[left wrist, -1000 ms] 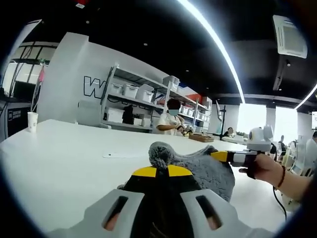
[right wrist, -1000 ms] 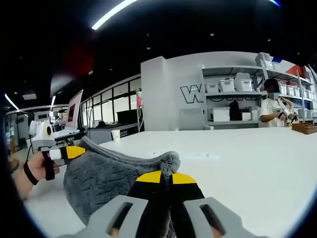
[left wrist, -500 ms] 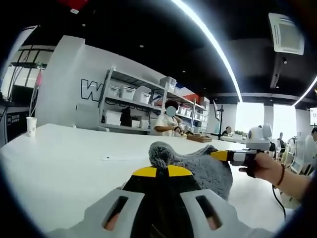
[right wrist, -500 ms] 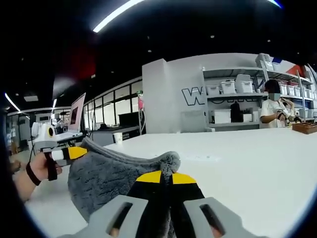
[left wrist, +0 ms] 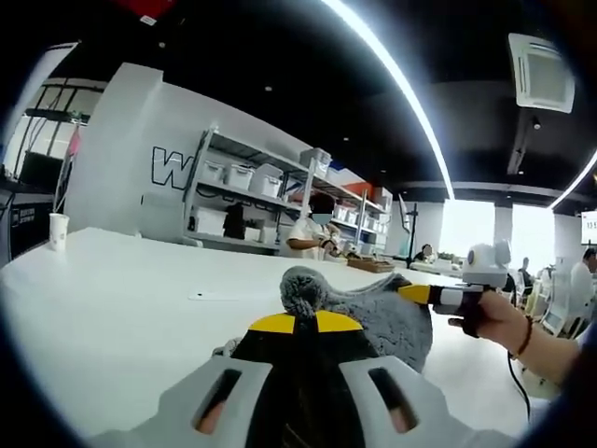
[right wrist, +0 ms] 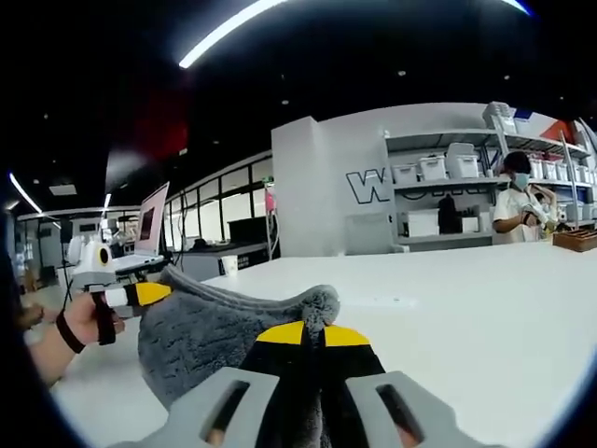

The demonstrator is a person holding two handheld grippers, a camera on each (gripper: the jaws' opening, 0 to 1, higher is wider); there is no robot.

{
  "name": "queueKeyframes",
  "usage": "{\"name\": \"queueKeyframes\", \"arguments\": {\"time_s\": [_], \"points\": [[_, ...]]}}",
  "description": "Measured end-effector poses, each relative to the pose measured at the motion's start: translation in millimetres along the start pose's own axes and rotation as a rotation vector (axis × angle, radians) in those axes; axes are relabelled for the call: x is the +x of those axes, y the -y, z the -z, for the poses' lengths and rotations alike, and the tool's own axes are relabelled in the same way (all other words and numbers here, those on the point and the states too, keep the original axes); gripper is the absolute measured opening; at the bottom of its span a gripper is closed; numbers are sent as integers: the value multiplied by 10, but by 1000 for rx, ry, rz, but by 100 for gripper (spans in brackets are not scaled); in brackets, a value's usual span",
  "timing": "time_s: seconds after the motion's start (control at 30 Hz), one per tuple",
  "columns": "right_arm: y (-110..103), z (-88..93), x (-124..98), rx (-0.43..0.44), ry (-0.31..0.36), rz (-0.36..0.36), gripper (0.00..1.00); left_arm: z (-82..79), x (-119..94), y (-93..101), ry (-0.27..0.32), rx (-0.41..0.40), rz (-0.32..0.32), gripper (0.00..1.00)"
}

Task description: Open the folded towel by lifting each exposed corner and separating the folded layers until the towel lies flat within the target outline without major curled edges

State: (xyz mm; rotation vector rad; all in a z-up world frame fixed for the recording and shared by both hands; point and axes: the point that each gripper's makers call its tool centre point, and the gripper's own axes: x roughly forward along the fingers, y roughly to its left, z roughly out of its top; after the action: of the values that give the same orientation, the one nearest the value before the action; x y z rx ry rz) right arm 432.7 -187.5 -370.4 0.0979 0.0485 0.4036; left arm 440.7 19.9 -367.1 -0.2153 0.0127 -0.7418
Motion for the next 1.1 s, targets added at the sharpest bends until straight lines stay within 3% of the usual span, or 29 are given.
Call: {"name": "queueKeyframes", "arguments": {"time_s": [0.5, 1.1], "points": [[-95, -17, -58, -2, 11, -9, 0, -37, -25, -36, 16, -4, -3, 3], [-161, 4, -207, 17, 25, -31, 0, -18, -174, 101, 24, -12, 37, 3]]}}
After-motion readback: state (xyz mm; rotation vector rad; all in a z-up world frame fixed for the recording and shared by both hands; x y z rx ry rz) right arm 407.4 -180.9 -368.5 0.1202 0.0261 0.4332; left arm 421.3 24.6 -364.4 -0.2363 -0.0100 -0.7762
